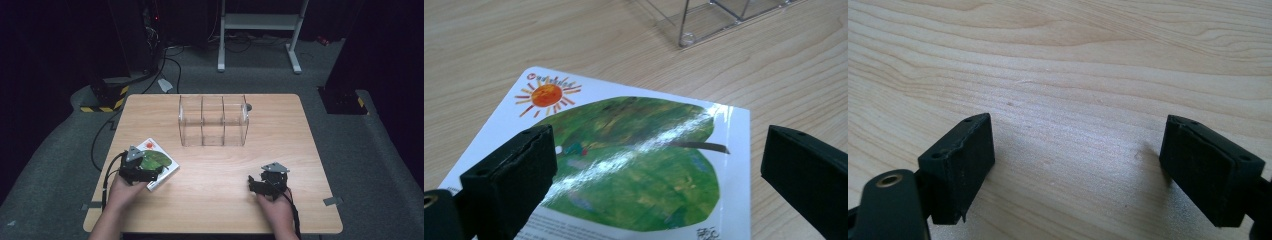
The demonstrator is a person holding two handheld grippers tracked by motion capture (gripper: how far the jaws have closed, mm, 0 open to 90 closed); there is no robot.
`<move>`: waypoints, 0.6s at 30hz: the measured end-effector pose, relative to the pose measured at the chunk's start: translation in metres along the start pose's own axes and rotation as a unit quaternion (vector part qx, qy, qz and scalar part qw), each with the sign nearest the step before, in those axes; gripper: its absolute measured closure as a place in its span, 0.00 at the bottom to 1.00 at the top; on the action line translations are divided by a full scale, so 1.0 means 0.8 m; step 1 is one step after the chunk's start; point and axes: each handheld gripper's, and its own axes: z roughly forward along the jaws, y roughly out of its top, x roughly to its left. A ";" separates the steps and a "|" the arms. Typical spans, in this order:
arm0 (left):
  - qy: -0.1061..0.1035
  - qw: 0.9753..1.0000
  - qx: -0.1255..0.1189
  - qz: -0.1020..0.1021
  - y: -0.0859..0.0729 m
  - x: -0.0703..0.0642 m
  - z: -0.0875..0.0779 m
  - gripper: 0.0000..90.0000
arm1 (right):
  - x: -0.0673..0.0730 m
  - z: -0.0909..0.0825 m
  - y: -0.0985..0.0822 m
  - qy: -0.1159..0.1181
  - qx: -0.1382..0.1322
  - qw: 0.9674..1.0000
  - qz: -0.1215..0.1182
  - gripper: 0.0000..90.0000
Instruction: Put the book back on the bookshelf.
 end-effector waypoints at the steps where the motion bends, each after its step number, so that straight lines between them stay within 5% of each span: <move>1: 0.003 1.000 0.000 -0.003 -0.001 0.005 0.000 0.02 | 0.000 0.000 0.000 0.000 0.000 1.000 0.000 0.16; 18: 0.036 0.996 -0.004 -0.081 -0.025 0.069 0.016 0.01 | 0.000 0.000 0.000 0.000 0.000 1.000 0.000 0.16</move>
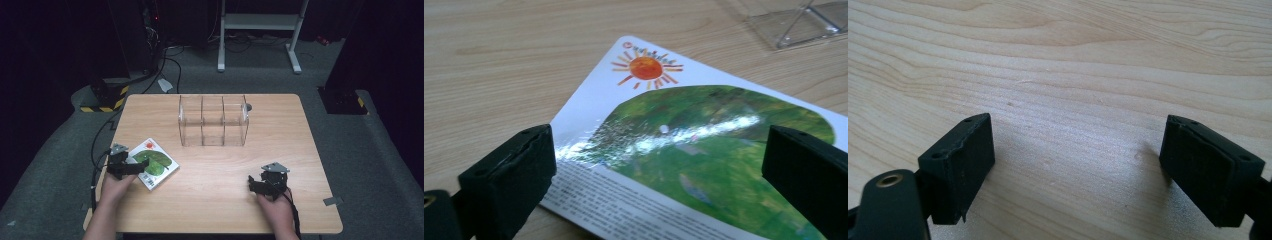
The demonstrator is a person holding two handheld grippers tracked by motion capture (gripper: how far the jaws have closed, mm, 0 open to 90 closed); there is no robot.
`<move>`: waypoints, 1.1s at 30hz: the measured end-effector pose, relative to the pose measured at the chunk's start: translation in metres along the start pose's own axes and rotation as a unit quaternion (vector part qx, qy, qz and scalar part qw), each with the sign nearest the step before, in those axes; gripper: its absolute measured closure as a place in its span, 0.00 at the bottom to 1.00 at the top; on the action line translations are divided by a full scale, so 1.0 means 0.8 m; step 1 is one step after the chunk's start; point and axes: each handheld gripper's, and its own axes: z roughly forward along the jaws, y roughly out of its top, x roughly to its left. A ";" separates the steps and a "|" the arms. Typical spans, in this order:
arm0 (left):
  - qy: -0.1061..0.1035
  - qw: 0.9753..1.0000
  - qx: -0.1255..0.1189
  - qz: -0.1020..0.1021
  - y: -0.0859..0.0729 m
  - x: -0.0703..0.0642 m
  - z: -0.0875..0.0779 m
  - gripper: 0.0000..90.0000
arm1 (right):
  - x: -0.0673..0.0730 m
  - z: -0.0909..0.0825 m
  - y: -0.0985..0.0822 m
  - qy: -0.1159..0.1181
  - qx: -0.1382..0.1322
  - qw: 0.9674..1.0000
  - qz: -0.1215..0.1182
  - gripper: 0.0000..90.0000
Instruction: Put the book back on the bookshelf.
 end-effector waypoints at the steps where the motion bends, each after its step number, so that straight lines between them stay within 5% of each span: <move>1: 0.002 1.000 0.003 -0.001 0.000 0.003 0.000 0.01 | 0.000 0.000 0.000 0.000 0.000 1.000 0.000 0.16; 9: 0.007 1.000 0.006 -0.022 -0.004 0.021 0.003 0.01 | 0.000 0.000 0.000 0.001 -0.001 1.000 -0.003 0.16; 22: 0.006 0.999 0.012 -0.033 -0.006 0.026 0.007 0.01 | 0.000 -0.001 -0.001 0.002 -0.002 1.000 -0.006 0.17; 33: 0.019 0.999 0.032 -0.016 -0.006 0.020 0.012 0.00 | 0.000 -0.001 -0.001 0.003 -0.002 1.000 -0.007 0.17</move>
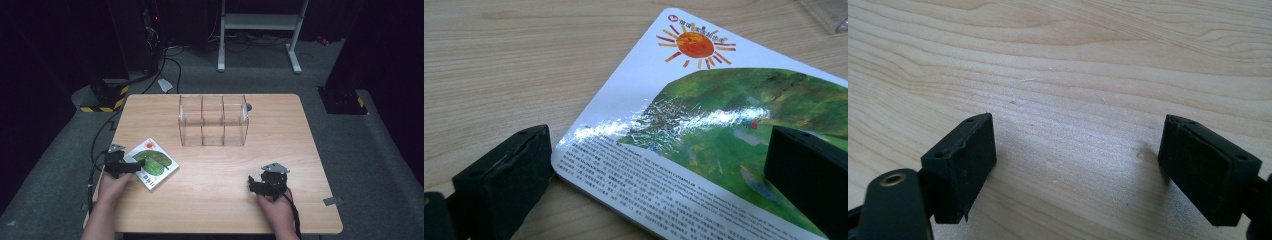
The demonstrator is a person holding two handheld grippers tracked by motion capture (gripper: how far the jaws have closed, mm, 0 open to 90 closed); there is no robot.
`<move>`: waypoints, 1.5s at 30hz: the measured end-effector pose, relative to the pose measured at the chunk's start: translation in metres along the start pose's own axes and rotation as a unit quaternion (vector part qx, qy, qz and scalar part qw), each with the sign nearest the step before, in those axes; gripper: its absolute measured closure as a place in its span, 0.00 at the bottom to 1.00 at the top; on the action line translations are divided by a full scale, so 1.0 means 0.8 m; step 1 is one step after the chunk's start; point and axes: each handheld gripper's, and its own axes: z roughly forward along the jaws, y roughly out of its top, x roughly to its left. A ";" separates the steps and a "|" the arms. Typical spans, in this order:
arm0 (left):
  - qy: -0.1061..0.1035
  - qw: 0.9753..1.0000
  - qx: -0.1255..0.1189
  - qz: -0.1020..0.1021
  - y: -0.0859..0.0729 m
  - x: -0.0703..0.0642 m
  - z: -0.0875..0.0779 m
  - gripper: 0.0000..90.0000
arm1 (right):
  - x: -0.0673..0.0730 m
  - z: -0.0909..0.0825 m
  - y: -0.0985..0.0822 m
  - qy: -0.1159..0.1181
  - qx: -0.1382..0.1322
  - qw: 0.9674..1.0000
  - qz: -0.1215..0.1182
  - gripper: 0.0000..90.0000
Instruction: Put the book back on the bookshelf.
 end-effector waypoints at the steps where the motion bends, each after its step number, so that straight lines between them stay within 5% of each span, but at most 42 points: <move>1: -0.003 1.000 0.001 -0.003 0.000 -0.002 0.000 0.00 | 0.000 0.000 0.000 0.000 0.000 1.000 0.000 0.17; 13: -0.025 0.999 0.012 0.026 -0.002 -0.013 -0.003 0.00 | 0.000 0.000 0.000 0.000 0.001 1.000 0.000 0.17; 26: -0.063 0.995 0.020 0.072 -0.008 -0.056 -0.006 0.00 | 0.000 0.000 0.000 0.001 0.001 1.000 0.000 0.17; 45: -0.137 0.982 0.029 0.129 -0.021 -0.139 -0.008 0.01 | 0.000 0.000 0.000 0.003 -0.001 1.000 -0.003 0.17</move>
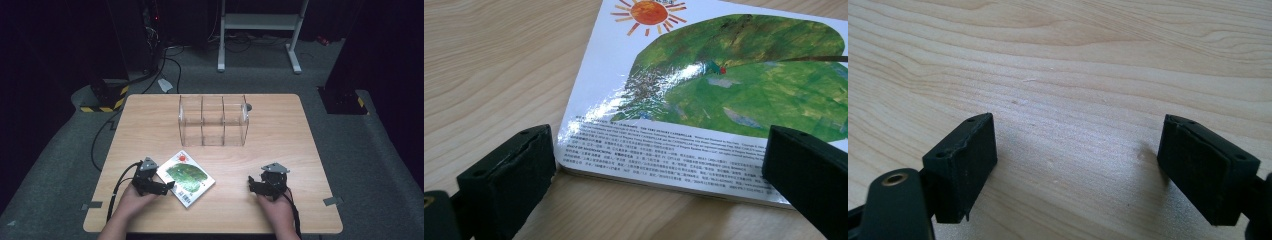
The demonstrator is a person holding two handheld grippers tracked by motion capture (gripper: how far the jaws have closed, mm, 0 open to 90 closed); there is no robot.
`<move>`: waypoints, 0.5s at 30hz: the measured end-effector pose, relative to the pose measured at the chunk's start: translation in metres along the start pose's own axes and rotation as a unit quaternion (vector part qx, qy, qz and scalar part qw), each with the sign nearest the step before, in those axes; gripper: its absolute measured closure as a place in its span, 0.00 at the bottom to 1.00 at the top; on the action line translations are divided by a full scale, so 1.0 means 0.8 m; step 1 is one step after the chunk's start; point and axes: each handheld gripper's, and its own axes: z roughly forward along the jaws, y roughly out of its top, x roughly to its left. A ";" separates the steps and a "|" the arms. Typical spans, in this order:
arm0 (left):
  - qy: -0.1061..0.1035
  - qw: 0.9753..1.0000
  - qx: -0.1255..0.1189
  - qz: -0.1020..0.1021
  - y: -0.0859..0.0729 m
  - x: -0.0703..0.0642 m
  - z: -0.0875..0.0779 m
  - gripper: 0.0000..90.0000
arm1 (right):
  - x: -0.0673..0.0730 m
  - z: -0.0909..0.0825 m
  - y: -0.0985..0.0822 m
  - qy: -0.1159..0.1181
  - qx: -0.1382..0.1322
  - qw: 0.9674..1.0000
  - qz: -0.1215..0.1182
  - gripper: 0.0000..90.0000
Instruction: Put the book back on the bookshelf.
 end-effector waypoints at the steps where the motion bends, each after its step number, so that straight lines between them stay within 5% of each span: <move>1: -0.003 1.000 0.000 0.006 0.001 -0.002 0.001 0.01 | 0.000 0.000 0.000 0.000 0.000 1.000 0.000 0.17; 9: -0.013 1.000 -0.007 0.005 0.003 -0.009 0.003 0.03 | 0.005 -0.008 -0.001 0.011 -0.002 1.000 -0.020 0.28; 15: -0.003 0.999 -0.044 -0.019 0.007 0.000 -0.003 0.06 | 0.025 -0.019 -0.003 0.042 -0.014 0.999 -0.027 0.28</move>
